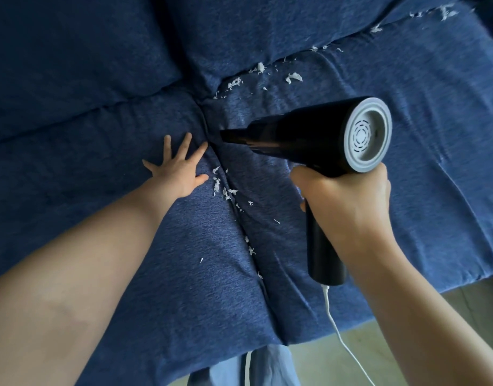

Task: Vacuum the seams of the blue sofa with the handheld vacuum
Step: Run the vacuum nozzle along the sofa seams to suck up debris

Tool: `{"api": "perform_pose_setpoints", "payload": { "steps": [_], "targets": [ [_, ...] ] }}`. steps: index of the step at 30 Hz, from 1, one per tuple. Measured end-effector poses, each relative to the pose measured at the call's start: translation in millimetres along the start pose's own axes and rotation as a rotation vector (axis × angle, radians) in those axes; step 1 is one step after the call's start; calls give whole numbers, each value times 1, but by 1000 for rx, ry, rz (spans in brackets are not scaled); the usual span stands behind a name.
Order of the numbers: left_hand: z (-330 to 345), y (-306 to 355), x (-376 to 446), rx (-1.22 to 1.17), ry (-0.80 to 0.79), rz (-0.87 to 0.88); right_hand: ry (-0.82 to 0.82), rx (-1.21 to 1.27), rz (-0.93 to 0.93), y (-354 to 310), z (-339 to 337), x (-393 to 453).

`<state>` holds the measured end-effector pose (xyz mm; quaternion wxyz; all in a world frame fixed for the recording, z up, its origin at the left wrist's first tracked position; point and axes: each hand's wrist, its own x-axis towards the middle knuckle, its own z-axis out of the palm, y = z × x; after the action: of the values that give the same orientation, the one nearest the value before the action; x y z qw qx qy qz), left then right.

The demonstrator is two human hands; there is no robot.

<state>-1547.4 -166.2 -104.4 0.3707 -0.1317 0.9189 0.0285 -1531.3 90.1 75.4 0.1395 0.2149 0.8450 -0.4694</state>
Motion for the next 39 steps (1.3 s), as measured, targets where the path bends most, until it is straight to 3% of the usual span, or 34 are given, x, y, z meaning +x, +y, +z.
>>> {"api": "perform_pose_setpoints", "payload": {
  "steps": [5,15,20,27,39],
  "targets": [
    [2,6,-5,-1,-33,-12,2,1,-55,6,-1,-10],
    [-5,0,-16,114,-112,-7,-106,-72,67,20,5,-15],
    [-6,0,-18,152,-123,22,-16,-37,72,16,-1,-24],
    [-4,-10,-11,278,-127,201,19,-19,129,20,5,-42],
    [-9,-14,-9,226,-181,237,80,31,195,26,21,-65]
  ]
}}
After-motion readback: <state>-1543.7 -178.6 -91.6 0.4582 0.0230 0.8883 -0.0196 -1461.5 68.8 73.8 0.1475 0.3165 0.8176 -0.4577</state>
